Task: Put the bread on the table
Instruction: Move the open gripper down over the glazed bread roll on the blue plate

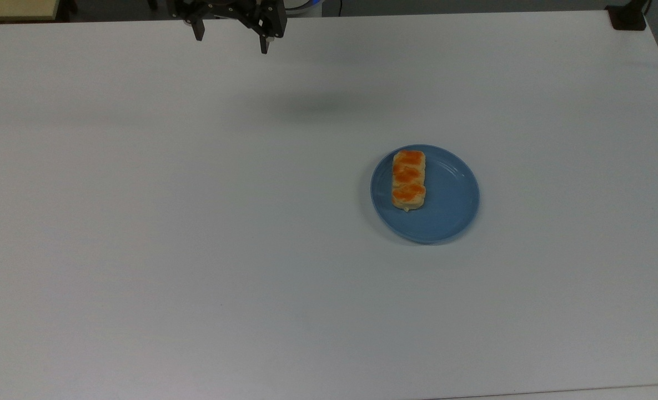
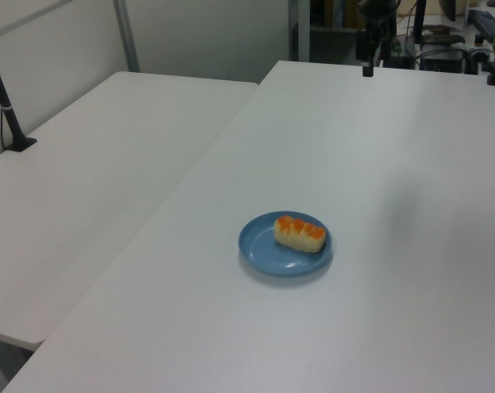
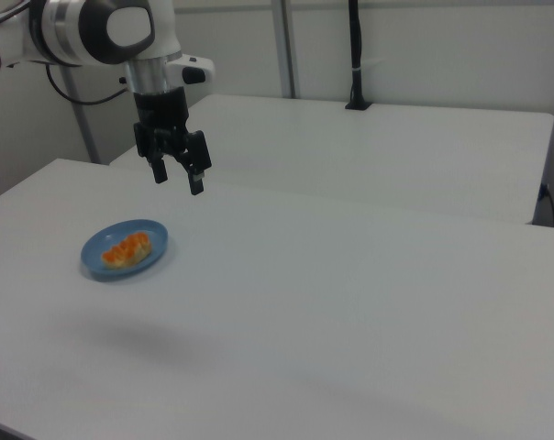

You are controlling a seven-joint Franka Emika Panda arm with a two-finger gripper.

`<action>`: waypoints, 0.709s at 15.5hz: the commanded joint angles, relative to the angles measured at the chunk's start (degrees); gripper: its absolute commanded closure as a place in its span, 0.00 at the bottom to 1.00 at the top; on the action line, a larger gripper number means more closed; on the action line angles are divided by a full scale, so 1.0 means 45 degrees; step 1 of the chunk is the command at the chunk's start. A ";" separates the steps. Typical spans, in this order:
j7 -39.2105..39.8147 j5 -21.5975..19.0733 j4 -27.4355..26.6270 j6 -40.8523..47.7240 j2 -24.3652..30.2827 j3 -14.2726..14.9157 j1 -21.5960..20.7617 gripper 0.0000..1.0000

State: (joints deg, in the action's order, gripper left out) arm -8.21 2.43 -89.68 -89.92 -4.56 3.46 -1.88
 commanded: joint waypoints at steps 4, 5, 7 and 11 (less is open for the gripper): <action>0.0223 0.0163 -0.0266 0.0002 0.0233 0.0284 -0.0247 0.00; 0.0242 0.0163 -0.0266 0.0002 0.0233 0.0382 -0.0286 0.00; 0.0243 0.0163 -0.0246 -0.0037 0.0194 0.0538 -0.0345 0.00; 0.0243 0.0124 -0.0246 -0.0115 0.0155 0.0558 -0.0365 0.00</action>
State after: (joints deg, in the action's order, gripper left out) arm -8.12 2.43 -89.69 -89.92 -4.59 4.56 -1.90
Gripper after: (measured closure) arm 0.000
